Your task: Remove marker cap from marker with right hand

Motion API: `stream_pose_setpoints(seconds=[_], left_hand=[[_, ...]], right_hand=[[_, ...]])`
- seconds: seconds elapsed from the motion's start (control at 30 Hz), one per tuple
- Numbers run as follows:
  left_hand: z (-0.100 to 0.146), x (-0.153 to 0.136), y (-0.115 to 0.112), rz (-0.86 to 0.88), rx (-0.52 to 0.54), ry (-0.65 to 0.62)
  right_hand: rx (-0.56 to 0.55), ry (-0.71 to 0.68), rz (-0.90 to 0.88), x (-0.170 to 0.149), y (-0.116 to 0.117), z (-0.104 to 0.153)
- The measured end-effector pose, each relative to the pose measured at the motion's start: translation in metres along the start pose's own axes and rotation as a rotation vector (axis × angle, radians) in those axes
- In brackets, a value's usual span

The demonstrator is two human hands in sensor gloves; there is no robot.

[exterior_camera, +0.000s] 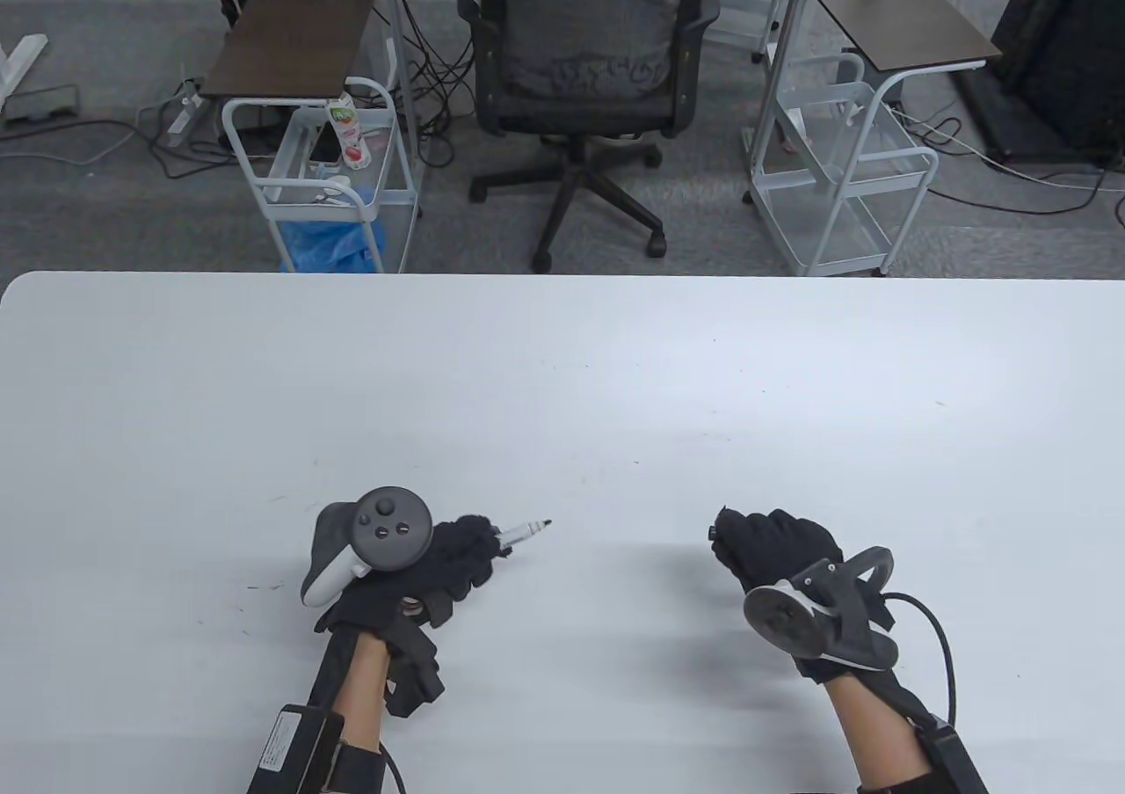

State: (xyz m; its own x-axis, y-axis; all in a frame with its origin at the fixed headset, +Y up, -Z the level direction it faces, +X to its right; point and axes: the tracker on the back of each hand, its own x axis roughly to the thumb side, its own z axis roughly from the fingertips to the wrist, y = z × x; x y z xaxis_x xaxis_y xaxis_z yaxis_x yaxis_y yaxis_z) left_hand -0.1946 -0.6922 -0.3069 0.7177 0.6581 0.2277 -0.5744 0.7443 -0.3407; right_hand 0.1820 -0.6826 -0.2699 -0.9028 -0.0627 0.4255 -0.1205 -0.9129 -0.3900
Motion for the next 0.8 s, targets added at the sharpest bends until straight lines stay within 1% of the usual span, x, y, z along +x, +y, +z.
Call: stream_pose_setpoints(seconds=[0.03, 0.07, 0.1, 0.13, 0.17, 0.2, 0.23, 0.33, 0.37, 0.47, 0.53, 0.67, 0.7, 0.73, 0.8], left_hand=[[0.004, -0.005, 0.006, -0.042, 0.073, 0.058], [0.009, -0.01, 0.012, -0.113, 0.181, 0.131], [0.011, -0.015, 0.016, -0.16, 0.239, 0.189], [0.016, -0.022, 0.022, -0.231, 0.308, 0.284], [0.018, -0.028, 0.025, -0.271, 0.346, 0.341], [0.021, -0.037, 0.029, -0.304, 0.383, 0.433], [0.024, -0.049, 0.032, -0.308, 0.406, 0.524], [0.031, -0.074, 0.035, -0.323, 0.424, 0.691], [0.034, -0.084, 0.036, -0.346, 0.431, 0.761], [0.041, -0.103, 0.036, -0.409, 0.438, 0.915], [0.043, -0.114, 0.032, -0.432, 0.405, 0.999], [0.046, -0.132, 0.022, -0.495, 0.328, 1.099], [0.045, -0.134, 0.022, -0.492, 0.293, 1.135], [0.047, -0.135, 0.021, -0.457, 0.284, 1.137], [0.047, -0.137, 0.019, -0.461, 0.261, 1.16]], right_hand=[[-0.013, 0.002, 0.023, -0.003, -0.002, 0.0], [-0.01, 0.015, 0.019, -0.005, -0.003, 0.0], [0.003, 0.029, 0.003, -0.005, -0.003, -0.001], [0.02, 0.043, -0.024, -0.006, -0.003, -0.001], [0.017, 0.043, -0.036, -0.006, -0.003, -0.001], [0.018, 0.045, -0.039, -0.006, -0.003, -0.001], [0.043, 0.05, -0.032, -0.007, -0.003, -0.001], [0.067, 0.058, -0.054, -0.007, -0.003, -0.002], [0.083, 0.066, -0.066, -0.008, -0.003, -0.002], [0.091, 0.077, -0.09, -0.01, -0.003, -0.002], [0.102, 0.091, -0.099, -0.012, -0.003, -0.003], [0.119, 0.113, -0.118, -0.016, -0.001, -0.003], [0.121, 0.115, -0.121, -0.017, -0.001, -0.003], [0.128, 0.12, -0.129, -0.018, 0.0, -0.003], [0.134, 0.125, -0.137, -0.02, 0.001, -0.003]])
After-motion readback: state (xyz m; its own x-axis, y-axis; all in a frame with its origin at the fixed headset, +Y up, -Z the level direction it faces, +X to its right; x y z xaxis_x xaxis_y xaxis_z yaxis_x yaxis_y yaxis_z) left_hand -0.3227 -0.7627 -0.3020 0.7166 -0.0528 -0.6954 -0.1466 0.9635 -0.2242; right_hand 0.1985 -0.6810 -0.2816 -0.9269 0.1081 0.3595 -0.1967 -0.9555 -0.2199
